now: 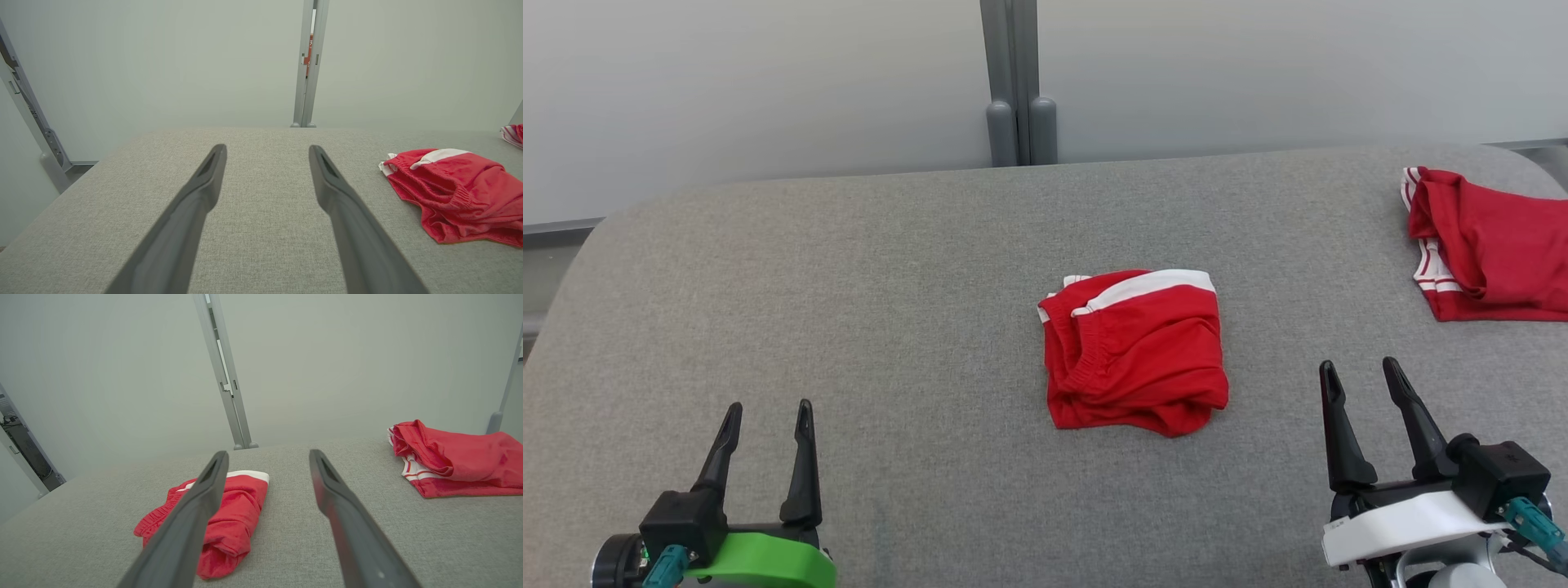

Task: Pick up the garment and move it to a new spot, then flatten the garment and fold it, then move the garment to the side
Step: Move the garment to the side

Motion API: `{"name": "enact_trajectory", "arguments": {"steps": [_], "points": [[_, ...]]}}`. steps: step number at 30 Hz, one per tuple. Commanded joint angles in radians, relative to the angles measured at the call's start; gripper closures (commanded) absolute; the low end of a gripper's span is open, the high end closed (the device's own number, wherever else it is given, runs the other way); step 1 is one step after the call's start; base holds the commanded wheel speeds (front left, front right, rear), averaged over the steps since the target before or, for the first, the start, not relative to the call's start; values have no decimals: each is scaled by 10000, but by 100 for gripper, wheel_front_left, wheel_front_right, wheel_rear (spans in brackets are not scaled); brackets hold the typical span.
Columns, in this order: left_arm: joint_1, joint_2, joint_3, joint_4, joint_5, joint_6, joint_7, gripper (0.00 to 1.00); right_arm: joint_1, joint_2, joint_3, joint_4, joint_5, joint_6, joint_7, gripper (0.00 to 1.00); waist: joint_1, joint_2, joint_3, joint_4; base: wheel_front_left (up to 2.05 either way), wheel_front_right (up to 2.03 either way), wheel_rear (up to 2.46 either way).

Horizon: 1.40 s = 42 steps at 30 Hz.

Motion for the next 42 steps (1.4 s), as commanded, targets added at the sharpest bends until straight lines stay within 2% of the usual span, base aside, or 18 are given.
{"name": "enact_trajectory", "arguments": {"steps": [1, 19, 28, 34, 42], "points": [[10, 73, 11, 16, 105, -31, 5, 0, 47, -5, -33, 38, -71, -12, -38, 0, 0, -1, -3, 5, 0, 0, 0], [-37, 99, 2, 35, 100, -31, 5, 0, -48, 31, -4, 173, -52, -12, -38, 0, 0, -1, 26, 19, 0, 0, 0], [-164, 80, -42, -28, 94, -31, 5, 0, -1321, -330, 716, 604, -359, -12, -38, 0, 0, -1, 256, 107, 0, 0, 0], [-383, 58, -133, -82, 92, -31, 5, 0, -3031, -486, 1166, 1731, -632, -12, 424, 0, 0, -1, 653, 261, 0, 0, 0], [-778, 32, -321, 29, -28, -31, 5, 0, -4633, -418, 1049, 4139, -799, -14, 1354, 0, 0, -1, 1189, 616, 0, 0, 0]]}}
